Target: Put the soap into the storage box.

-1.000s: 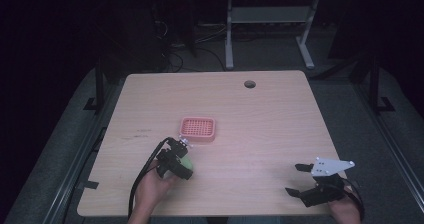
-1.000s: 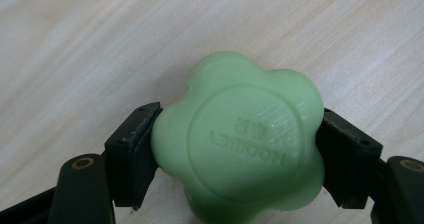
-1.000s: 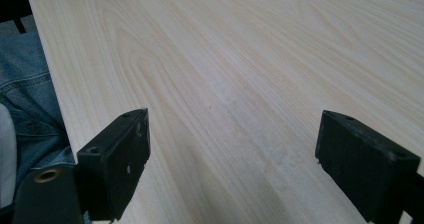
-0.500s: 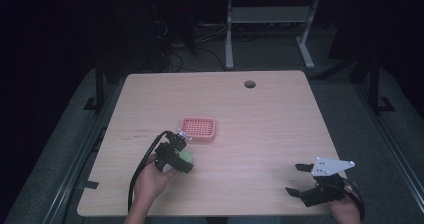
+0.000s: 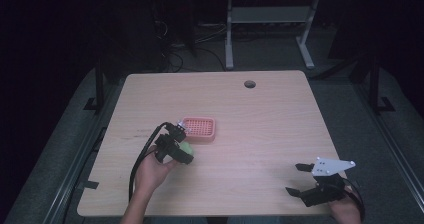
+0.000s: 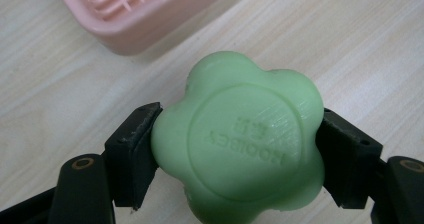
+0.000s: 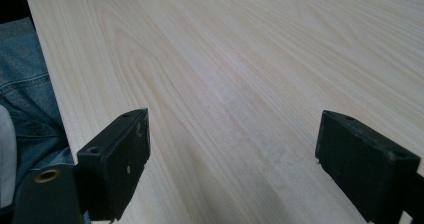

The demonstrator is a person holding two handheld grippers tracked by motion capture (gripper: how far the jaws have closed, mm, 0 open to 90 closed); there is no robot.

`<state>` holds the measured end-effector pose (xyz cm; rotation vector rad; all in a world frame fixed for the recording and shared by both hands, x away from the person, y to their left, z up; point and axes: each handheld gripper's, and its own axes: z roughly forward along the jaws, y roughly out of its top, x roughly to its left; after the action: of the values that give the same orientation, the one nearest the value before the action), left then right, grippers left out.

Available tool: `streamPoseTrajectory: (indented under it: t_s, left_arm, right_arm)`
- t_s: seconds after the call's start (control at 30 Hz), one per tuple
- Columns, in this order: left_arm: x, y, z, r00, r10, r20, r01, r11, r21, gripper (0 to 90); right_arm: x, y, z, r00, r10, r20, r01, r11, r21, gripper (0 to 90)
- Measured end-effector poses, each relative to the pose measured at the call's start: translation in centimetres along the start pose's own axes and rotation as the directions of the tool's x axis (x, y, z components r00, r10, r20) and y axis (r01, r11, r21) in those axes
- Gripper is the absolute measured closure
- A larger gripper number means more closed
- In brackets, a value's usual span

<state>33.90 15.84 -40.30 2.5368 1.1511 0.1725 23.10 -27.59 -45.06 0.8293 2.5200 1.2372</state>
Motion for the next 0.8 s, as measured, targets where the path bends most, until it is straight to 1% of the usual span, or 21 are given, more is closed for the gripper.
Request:
streamPoseTrajectory:
  t_s: [0.07,0.1,0.23,0.37,0.53,0.63,0.73,0.8]
  left_arm:
    - [0.0,0.1,0.0,1.0,-0.006,0.003,0.006,1.0,-0.004,26.7]
    - [0.2,0.4,-0.1,0.9999,-0.009,0.012,0.009,0.9999,-0.008,26.8]
    - [0.3,0.7,-0.2,0.9999,-0.012,0.009,0.012,0.9999,-0.009,26.7]
    - [0.6,1.2,-0.2,0.9999,-0.01,0.012,0.01,0.9999,-0.008,26.7]
    - [0.7,1.6,-0.3,0.9999,-0.007,0.011,0.007,1.0,-0.006,26.7]
    - [0.7,2.0,-0.3,1.0,0.002,0.007,-0.002,1.0,-0.01,26.7]
    - [0.7,2.4,-0.4,1.0,0.0,0.007,0.0,1.0,-0.008,26.7]
    - [0.6,2.9,-0.4,1.0,0.008,0.003,-0.008,1.0,-0.005,26.7]
  right_arm:
    - [0.0,0.0,0.0,1.0,-0.001,0.001,0.001,1.0,-0.002,13.8]
    - [0.0,0.0,0.0,1.0,-0.004,0.002,0.004,1.0,-0.004,13.8]
    - [0.0,0.0,-0.1,1.0,-0.006,0.001,0.006,1.0,-0.005,13.8]
    - [0.0,0.0,-0.1,1.0,-0.001,0.001,0.001,1.0,-0.005,13.8]
    - [0.0,0.0,-0.1,1.0,-0.004,0.003,0.004,1.0,-0.005,13.8]
    - [0.0,0.0,-0.1,1.0,-0.003,0.002,0.003,1.0,-0.005,13.8]
    - [0.0,0.0,-0.1,1.0,-0.002,0.003,0.002,1.0,-0.007,13.8]
    - [0.0,0.0,-0.1,1.0,-0.002,0.002,0.002,1.0,-0.007,13.8]
